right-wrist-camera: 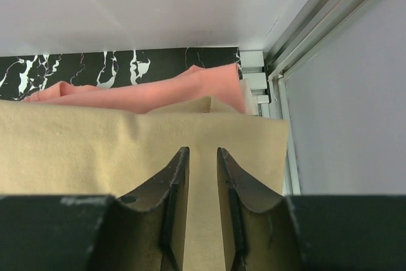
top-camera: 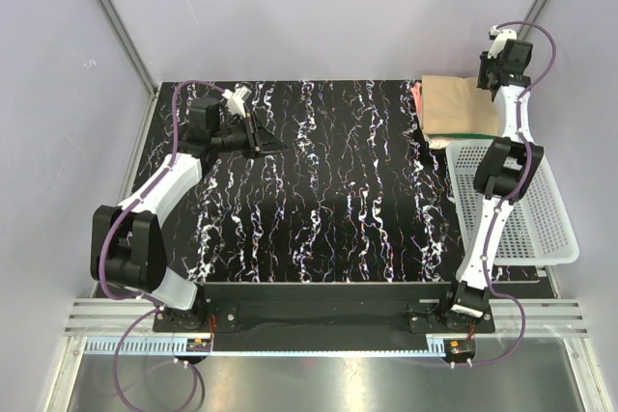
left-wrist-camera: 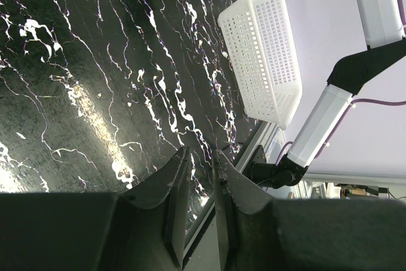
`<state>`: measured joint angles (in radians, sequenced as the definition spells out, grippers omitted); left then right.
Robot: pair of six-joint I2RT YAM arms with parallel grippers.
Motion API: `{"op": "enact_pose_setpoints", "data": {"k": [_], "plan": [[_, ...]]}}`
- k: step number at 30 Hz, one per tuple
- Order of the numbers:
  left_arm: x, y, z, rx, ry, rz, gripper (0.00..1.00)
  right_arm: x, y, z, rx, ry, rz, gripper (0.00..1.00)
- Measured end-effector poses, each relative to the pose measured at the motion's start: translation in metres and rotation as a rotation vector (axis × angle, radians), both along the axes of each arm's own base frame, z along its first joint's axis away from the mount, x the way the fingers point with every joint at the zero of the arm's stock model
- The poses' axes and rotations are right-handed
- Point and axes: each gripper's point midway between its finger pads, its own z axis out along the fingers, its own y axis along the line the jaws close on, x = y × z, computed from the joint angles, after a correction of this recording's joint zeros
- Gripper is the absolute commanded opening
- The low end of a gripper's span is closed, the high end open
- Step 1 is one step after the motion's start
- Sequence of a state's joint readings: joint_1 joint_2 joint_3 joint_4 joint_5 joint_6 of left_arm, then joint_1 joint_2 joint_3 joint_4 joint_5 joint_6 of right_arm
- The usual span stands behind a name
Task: Fold and stack the t-shirts
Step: Reset both grippers
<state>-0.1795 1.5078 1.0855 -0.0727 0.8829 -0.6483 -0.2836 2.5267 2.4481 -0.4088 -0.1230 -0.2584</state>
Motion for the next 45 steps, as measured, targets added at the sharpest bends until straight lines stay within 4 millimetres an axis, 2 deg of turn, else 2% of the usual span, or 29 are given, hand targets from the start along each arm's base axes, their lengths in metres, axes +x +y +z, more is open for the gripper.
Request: {"op": "enact_pose_setpoints", "data": {"k": [8, 15, 21, 26, 30, 32, 35, 36, 37, 41, 45], "plan": [[0.0, 0.0, 0.0, 0.0, 0.0, 0.0, 0.25, 0.004, -0.005, -0.004, 0.008, -0.006, -0.033, 0.3], [0.0, 0.0, 0.0, 0.0, -0.002, 0.0, 0.25, 0.008, -0.011, -0.018, 0.018, 0.0, -0.053, 0.29], [0.0, 0.0, 0.0, 0.0, -0.001, 0.0, 0.26, 0.007, -0.014, -0.022, 0.044, 0.0, -0.068, 0.27], [0.0, 0.0, 0.0, 0.001, -0.002, 0.0, 0.26, 0.003, -0.017, -0.033, 0.052, 0.024, -0.098, 0.43], [0.0, 0.0, 0.0, 0.001, -0.003, -0.001, 0.26, -0.001, -0.021, -0.025, 0.065, 0.02, -0.143, 0.53], [0.0, 0.0, 0.0, 0.002, -0.006, -0.002, 0.26, -0.007, -0.019, -0.011, 0.093, 0.015, -0.169, 0.6], [0.0, 0.001, 0.002, 0.006, -0.021, -0.003, 0.26, -0.021, -0.01, 0.026, 0.156, -0.007, -0.211, 0.71], [-0.001, 0.001, 0.004, 0.007, -0.031, -0.003, 0.26, -0.029, -0.005, 0.043, 0.183, -0.02, -0.223, 0.88], [-0.002, 0.001, 0.007, 0.008, -0.043, -0.004, 0.27, -0.035, -0.001, 0.058, 0.204, -0.033, -0.232, 0.99], [-0.006, 0.003, 0.022, 0.013, -0.11, -0.008, 0.27, -0.08, 0.035, 0.132, 0.289, -0.094, -0.245, 1.0], [-0.009, 0.006, 0.033, 0.02, -0.17, -0.01, 0.28, -0.145, 0.106, 0.195, 0.428, -0.154, -0.169, 1.0]]}}
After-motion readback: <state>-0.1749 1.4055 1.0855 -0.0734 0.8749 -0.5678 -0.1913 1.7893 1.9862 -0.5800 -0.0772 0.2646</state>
